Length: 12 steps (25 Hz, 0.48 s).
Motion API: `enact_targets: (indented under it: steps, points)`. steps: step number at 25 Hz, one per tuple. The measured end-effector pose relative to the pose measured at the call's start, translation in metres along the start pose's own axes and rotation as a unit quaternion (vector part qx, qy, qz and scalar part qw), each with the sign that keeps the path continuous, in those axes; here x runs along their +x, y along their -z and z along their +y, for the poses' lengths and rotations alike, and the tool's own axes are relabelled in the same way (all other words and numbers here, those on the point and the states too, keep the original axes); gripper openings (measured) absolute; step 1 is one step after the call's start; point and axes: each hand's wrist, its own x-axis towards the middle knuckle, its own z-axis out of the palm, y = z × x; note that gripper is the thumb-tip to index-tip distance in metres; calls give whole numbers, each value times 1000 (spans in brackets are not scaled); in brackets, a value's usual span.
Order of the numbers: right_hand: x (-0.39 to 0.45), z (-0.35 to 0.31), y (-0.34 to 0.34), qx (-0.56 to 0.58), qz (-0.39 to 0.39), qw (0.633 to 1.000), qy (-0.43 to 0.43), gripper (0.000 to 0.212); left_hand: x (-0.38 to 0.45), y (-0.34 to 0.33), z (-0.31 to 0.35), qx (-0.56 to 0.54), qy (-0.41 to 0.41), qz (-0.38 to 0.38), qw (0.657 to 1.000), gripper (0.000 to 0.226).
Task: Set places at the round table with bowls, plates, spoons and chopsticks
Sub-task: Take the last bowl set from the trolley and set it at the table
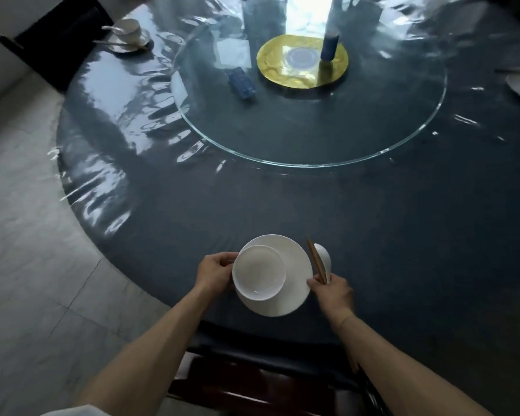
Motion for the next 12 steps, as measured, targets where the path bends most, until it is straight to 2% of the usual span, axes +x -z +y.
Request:
enact_targets:
  steps: [5,8,12]
  points:
    - [-5,-3,-9,11,38,999,-16,8,27,8,2,49,-36,-55,997,12]
    - [-8,-8,-5,-18,46,999,-21,18,37,9,0,49,-53,-72,995,13]
    - [-20,-21,2,-66,103,992,-17,32,41,13,-3,73,-41,-91,992,17]
